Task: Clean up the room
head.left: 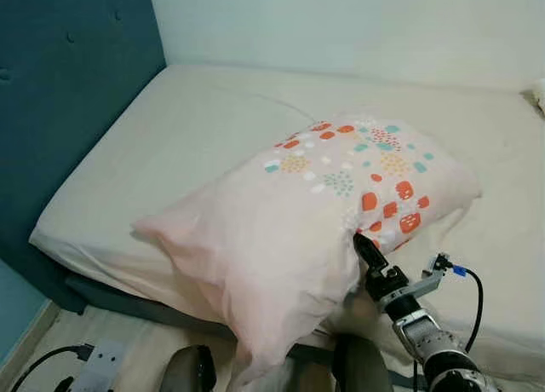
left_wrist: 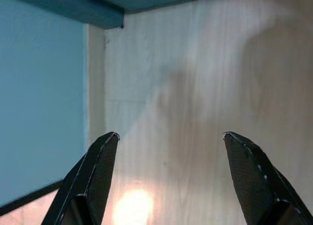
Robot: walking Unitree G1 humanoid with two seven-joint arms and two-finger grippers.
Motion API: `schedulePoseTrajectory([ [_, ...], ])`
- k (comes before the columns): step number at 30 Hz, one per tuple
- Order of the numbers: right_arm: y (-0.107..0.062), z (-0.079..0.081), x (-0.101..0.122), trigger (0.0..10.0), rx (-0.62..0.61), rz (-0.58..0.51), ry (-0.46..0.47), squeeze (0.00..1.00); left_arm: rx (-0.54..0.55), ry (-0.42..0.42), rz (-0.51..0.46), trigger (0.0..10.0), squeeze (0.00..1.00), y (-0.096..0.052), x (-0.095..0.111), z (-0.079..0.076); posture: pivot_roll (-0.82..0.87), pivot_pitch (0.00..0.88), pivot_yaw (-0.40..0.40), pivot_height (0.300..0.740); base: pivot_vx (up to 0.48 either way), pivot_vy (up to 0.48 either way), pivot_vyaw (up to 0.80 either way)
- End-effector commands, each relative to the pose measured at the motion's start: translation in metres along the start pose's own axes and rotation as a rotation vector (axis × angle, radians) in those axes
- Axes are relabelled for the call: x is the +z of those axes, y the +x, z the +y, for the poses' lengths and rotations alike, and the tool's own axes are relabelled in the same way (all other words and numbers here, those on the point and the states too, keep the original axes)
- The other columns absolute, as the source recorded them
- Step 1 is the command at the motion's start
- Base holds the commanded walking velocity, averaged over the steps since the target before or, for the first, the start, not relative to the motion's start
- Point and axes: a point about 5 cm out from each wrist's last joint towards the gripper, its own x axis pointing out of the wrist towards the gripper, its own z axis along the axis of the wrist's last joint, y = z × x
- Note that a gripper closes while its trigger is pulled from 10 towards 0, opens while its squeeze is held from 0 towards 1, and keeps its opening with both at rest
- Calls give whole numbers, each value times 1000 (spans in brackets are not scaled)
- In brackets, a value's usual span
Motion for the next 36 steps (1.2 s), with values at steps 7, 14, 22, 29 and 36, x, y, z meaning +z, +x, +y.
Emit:
schedulePoseTrajectory([
  [7,18,18,21,10000,62,-84,16,0,1,16,36,10000,0,-6,-16,6,169,141,0,472,0,0,0],
  [14,31,31,29,0,74,-26,-59,0,2,14,34,10000,0,-6,-16,6,180,147,-4,472,0,0,0],
  [22,32,31,30,0,60,34,-108,0,1,11,34,10000,0,-5,-14,5,162,140,-12,472,0,0,0],
  [29,32,26,30,0,-53,167,-295,0,-1,9,29,10000,0,-3,-9,3,148,124,-11,472,0,0,0],
  [36,40,31,35,0,-109,215,-494,0,61,-89,62,10000,0,4,0,11,122,92,-12,472,0,0,0],
])
